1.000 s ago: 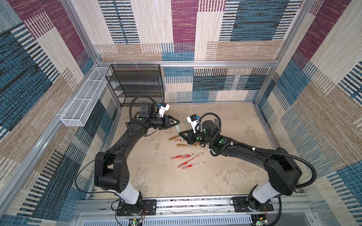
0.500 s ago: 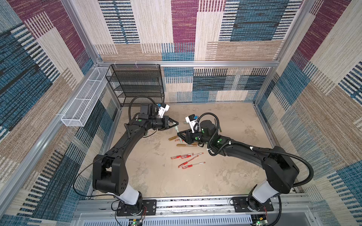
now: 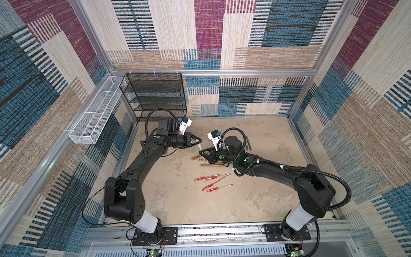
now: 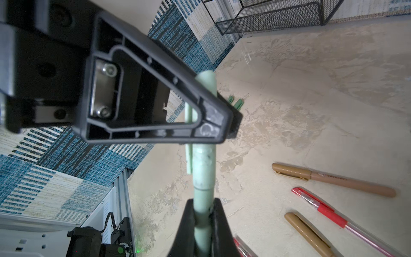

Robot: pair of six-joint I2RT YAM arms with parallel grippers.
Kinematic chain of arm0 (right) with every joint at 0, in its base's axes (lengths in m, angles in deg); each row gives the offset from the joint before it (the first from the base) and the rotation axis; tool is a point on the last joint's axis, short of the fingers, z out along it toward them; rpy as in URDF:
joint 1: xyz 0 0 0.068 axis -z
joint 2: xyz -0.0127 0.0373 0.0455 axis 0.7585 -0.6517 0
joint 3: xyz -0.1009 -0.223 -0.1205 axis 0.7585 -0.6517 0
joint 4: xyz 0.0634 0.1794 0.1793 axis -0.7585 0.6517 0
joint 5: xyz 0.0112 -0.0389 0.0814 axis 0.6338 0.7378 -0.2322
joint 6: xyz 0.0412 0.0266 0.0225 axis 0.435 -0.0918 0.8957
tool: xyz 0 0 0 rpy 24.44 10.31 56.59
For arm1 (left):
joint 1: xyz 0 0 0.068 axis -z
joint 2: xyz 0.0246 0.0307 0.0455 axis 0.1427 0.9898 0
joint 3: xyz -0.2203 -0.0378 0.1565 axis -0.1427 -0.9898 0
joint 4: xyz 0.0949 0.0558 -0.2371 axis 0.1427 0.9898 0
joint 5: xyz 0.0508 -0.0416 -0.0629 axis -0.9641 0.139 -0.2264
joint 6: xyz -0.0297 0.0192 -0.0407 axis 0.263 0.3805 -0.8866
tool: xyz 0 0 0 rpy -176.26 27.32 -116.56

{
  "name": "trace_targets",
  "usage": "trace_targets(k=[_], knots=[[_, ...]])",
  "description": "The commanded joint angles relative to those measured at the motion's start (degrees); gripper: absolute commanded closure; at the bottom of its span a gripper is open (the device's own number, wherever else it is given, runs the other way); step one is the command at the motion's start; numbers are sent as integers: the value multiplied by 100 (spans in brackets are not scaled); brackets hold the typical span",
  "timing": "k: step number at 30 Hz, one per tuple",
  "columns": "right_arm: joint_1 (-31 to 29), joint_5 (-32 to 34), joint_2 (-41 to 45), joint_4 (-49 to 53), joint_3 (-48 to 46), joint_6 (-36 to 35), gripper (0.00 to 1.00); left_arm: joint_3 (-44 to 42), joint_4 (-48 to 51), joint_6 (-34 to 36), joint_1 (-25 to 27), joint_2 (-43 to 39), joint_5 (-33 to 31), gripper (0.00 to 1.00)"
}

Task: Open the pen caps
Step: 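Close the left gripper on the mint cap and pull it off the pen, then set the mint cap by the green caps with the left gripper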

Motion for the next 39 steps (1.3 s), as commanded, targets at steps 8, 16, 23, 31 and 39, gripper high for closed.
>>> trace_targets(k=[8,16,23,31,39], knots=[[-145,36,144,-33,-692,175,100,938,1201,1474,-140,-127,-1251,100],[-292,180,429,-344,-1376,415,100,1387,1493,1580,-463,14,-1390,100],[-288,611,740,198,-1137,143,100,1315,1723,1917,-463,227,-2361,100],[-94,1171,1334,906,-1135,40,100,1106,1868,2474,-463,635,-4009,100],[446,1542,2283,1602,-1453,10,100,1179,1932,2458,-480,1393,-4748,100]])
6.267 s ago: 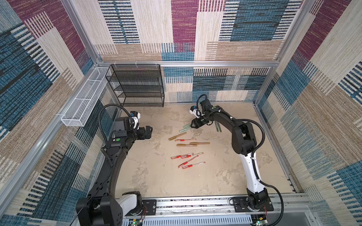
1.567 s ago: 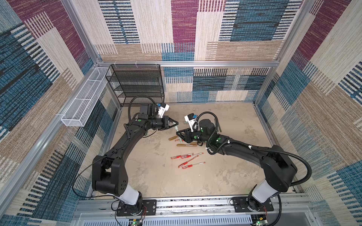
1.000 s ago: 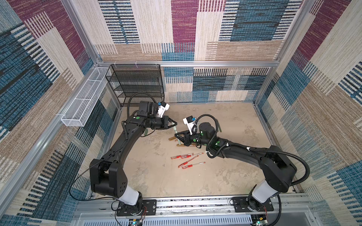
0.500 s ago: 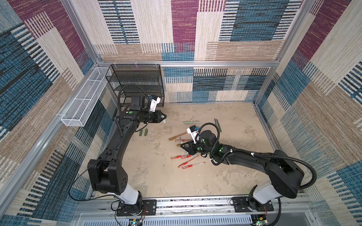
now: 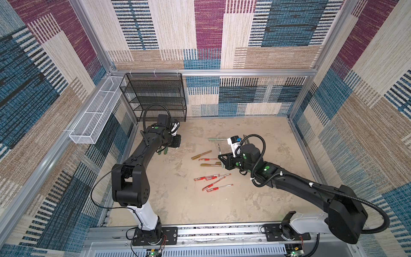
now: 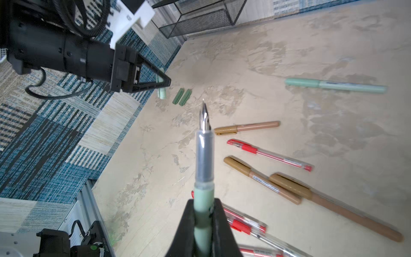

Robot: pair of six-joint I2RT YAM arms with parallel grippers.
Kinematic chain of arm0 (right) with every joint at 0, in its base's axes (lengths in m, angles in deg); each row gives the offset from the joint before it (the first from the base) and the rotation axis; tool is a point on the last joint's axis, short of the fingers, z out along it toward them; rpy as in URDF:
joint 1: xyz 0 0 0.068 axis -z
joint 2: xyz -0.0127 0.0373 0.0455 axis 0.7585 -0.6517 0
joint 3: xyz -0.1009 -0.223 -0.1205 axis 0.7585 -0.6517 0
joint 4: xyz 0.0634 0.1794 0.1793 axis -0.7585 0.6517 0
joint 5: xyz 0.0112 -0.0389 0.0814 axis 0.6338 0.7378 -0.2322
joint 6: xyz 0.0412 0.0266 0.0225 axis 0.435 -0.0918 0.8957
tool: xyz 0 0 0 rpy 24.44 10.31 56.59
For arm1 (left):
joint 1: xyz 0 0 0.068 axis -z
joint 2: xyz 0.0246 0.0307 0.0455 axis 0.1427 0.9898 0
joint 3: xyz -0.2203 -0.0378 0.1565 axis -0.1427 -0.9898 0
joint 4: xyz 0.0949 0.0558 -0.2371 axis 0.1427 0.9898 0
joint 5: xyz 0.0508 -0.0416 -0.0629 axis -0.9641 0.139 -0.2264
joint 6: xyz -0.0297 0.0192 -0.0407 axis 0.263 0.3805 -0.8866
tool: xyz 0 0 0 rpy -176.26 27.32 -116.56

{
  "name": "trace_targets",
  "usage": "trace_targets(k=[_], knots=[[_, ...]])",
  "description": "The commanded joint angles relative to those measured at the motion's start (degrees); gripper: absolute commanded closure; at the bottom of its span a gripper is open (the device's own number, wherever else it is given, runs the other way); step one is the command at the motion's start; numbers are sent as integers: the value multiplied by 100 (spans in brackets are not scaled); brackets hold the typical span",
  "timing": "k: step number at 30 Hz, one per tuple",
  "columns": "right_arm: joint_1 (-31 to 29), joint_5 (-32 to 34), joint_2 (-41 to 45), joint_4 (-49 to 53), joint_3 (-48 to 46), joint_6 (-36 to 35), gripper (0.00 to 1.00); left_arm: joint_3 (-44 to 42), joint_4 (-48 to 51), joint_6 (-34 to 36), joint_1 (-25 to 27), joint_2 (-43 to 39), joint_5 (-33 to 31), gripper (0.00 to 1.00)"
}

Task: Open the pen caps
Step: 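Set the mint cap by the green caps with the left gripper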

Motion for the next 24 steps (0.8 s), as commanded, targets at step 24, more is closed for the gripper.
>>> trace_targets(k=[24], knots=[[571,729,1640,1088,-842,191,100,1533,858,68,-142,2362,-1187,94]])
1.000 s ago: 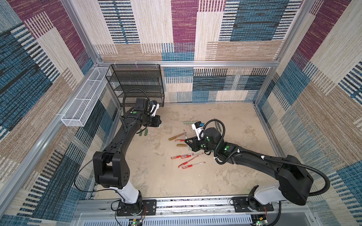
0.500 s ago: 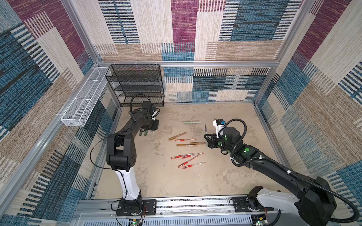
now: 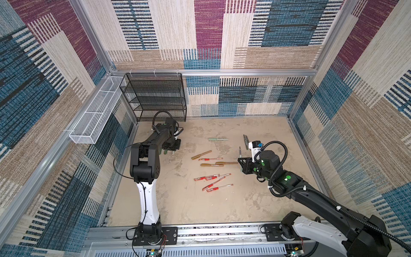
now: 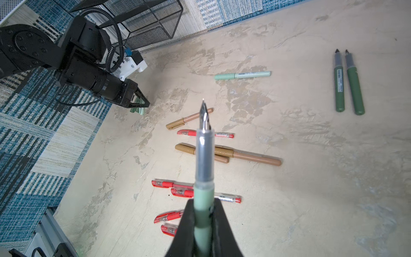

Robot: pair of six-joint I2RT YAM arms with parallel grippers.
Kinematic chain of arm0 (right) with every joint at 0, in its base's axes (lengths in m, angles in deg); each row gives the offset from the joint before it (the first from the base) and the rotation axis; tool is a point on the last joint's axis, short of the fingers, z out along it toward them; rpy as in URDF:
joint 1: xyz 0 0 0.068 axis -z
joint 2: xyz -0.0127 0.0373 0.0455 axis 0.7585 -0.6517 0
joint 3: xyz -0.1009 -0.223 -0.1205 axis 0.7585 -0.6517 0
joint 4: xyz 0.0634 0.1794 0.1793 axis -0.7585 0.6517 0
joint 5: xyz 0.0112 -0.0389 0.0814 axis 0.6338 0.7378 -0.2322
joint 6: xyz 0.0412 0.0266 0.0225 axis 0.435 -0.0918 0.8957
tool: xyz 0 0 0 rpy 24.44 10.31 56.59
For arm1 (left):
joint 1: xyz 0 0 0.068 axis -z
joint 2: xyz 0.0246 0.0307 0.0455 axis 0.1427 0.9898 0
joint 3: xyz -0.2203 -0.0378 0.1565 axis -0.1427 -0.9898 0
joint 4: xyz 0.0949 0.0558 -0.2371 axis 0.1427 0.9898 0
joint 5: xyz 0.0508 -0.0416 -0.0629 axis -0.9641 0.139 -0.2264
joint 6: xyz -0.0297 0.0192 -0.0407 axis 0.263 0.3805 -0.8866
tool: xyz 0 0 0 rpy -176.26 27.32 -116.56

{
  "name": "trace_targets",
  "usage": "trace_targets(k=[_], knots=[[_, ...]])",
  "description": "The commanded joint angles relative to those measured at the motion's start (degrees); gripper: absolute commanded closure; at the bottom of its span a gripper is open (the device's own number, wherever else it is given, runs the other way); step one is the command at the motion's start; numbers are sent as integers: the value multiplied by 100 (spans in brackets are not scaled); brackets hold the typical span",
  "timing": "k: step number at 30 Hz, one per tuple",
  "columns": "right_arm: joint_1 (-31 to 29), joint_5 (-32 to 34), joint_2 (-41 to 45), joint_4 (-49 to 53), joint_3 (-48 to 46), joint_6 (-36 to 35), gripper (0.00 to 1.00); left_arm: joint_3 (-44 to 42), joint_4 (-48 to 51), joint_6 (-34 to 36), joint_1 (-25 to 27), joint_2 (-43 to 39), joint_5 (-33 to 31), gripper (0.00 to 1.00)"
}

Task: Open the pen caps
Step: 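Set the mint cap by the green caps with the left gripper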

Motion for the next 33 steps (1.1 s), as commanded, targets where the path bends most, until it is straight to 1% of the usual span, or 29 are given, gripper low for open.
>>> trace_targets(k=[1,9,15,20,23,28,33], knots=[[7,53,4,-77,-20,87,100,174,168,3,-16,153,-190,94],[16,24,4,-87,-38,70,100,386,262,-10,-65,533,-342,90],[41,31,10,-77,-39,12,100,458,285,-56,-79,591,-375,83],[60,-3,-10,-68,5,-61,100,497,306,-63,-88,638,-388,74],[68,-35,-12,-34,32,-87,100,508,313,-64,-86,635,-401,73],[134,-16,-61,112,155,-204,100,551,359,-98,-93,536,-352,70],[432,-139,-279,394,498,-548,100,427,352,-168,-88,74,-199,63]])
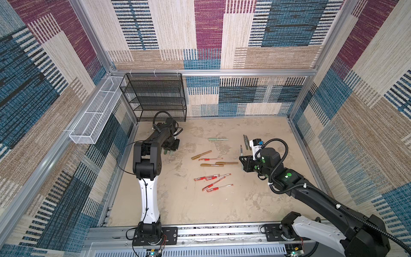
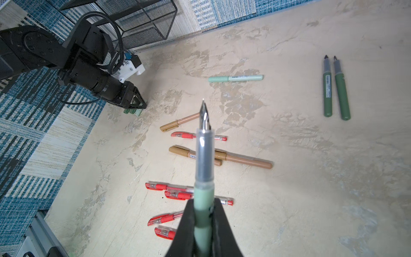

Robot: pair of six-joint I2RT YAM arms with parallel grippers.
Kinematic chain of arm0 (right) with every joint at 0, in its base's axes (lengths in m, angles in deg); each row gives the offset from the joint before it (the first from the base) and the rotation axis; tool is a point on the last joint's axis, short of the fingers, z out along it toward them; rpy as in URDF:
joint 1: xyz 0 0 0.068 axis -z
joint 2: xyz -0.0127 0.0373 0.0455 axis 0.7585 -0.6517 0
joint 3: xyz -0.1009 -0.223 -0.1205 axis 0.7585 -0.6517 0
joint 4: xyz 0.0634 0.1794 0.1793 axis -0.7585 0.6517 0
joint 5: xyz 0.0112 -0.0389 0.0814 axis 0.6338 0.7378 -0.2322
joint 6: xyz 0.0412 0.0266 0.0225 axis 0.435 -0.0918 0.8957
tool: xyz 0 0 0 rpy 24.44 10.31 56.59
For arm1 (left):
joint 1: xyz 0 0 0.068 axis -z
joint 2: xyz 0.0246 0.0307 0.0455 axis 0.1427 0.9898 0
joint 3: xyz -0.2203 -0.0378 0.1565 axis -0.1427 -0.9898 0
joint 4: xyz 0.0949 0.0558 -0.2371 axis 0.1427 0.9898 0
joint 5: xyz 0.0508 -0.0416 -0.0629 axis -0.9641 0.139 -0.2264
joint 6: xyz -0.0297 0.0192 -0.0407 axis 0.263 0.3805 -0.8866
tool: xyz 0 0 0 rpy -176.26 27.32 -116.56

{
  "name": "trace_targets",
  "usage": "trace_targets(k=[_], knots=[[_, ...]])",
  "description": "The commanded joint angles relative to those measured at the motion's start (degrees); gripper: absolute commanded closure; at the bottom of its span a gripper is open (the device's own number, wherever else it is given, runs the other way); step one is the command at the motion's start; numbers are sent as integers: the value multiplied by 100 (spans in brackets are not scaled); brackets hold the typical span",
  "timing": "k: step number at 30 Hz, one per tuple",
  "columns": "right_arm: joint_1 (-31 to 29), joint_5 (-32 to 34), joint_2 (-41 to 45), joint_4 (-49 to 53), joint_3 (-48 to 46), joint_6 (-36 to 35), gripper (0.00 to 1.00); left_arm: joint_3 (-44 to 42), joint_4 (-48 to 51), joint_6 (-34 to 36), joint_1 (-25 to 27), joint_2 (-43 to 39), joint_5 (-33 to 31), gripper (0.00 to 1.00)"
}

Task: Open the pen caps
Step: 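Set the mint cap by the green caps with the left gripper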

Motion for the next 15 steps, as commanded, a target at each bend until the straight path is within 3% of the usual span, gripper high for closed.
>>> trace_targets(k=[1,9,15], knots=[[218,-161,-165,180,249,-334,100,-91,52,-137,2,-403,179,61],[998,-693,-999,645,1006,-1037,100,-1004,-337,-245,28,-1812,549,52],[1502,-855,-1636,940,1614,-1396,100,-2096,-936,-211,28,-3097,867,36]])
